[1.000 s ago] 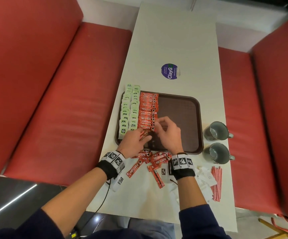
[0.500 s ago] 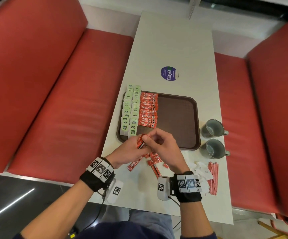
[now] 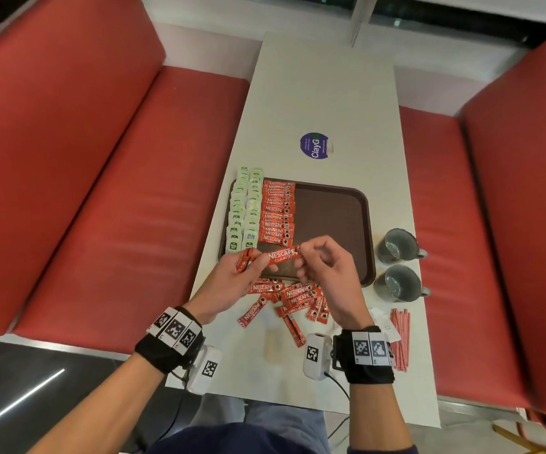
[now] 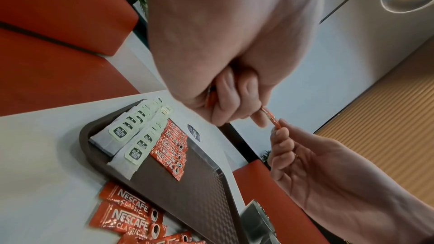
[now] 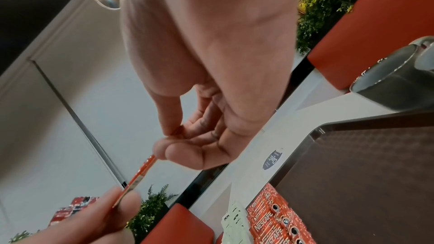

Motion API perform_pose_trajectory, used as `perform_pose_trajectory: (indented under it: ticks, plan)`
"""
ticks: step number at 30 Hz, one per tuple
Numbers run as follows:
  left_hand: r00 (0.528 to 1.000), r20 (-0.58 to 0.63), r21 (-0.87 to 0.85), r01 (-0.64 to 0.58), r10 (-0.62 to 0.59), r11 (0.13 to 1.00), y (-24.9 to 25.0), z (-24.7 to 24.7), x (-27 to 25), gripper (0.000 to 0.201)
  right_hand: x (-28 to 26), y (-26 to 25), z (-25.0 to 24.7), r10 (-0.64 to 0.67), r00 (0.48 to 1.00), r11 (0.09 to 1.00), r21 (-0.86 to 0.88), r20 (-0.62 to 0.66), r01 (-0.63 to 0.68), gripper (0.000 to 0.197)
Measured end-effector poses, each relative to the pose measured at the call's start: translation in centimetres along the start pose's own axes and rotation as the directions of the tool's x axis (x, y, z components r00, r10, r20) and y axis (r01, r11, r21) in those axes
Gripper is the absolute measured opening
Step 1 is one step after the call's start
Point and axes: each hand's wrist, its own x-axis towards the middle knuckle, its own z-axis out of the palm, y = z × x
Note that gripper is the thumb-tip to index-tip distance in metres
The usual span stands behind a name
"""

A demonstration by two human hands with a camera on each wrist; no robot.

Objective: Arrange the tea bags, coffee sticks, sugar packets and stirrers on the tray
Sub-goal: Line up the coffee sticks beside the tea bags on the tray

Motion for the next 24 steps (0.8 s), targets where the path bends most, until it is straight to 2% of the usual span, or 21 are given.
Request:
perform_pose_trajectory:
  ticks: [3,5,7,9,12,14,17,24]
  plan:
    - [0.996,-0.091,0.011,-0.013,0.014,1.0,0.0,0.4,0.4,0.035,-0.1,0.0,-0.4,0.002,0.999,0.998,-0.069,0.032,0.0,0.018]
    - [0.982,-0.184,0.031,-0.028,0.033,0.999,-0.2,0.3,0.7,0.03,0.1,0.2,-1.0,0.019,0.999,0.976,-0.217,0.048,-0.008,0.012]
    - [0.972,-0.228,0.052,-0.039,0.05,0.998,-0.7,0.1,1.0,0.02,0.3,0.6,-1.6,0.043,0.998,0.942,-0.334,0.056,-0.022,0.007]
    - [0.973,-0.224,0.092,-0.029,0.049,0.995,-1.2,0.2,1.2,0.016,0.3,0.8,-1.8,0.047,0.997,0.927,-0.375,0.059,-0.021,0.004]
    - [0.98,-0.196,0.146,-0.004,0.033,0.989,-1.9,0.6,1.4,0.013,0.3,1.0,-1.2,0.02,0.998,0.887,-0.462,0.067,0.013,0.016]
    - [0.985,-0.169,0.197,-0.007,0.041,0.98,-2.3,0.9,1.4,0.01,0.4,1.2,-0.6,0.002,0.996,0.853,-0.52,0.089,0.045,0.015]
    - [0.983,-0.179,0.24,-0.007,0.051,0.971,-2.8,0.9,1.8,0.014,0.8,1.8,-0.3,0.007,0.998,0.861,-0.507,0.069,0.029,0.01]
    - [0.965,-0.263,0.167,0.021,0.024,0.986,-3.8,0.0,3.0,0.017,2.0,2.9,-1.6,0.047,0.999,0.887,-0.458,-0.025,-0.053,0.008]
